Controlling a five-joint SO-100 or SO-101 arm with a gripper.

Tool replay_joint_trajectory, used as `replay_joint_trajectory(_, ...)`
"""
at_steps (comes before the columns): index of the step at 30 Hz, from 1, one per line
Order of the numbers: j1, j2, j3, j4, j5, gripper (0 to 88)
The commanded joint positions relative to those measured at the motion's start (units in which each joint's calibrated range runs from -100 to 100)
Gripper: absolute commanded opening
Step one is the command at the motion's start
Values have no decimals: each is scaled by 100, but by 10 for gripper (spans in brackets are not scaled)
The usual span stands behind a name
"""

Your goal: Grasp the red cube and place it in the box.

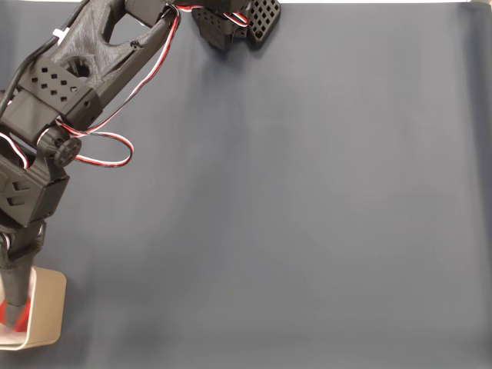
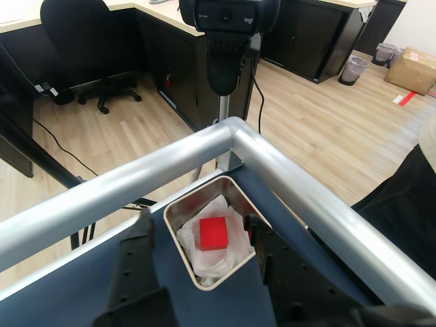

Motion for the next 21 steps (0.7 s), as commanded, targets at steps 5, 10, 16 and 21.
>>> replay_joint_trajectory(5,-116,-471,-158,-140,-127,14)
replay_joint_trajectory(10,-322,-869,179,-115,-205,0)
replay_joint_trajectory(16,-684,-1571,882,-107,-278,0)
replay_joint_trajectory(21,-1074,-2308,1685,-107,-332,0)
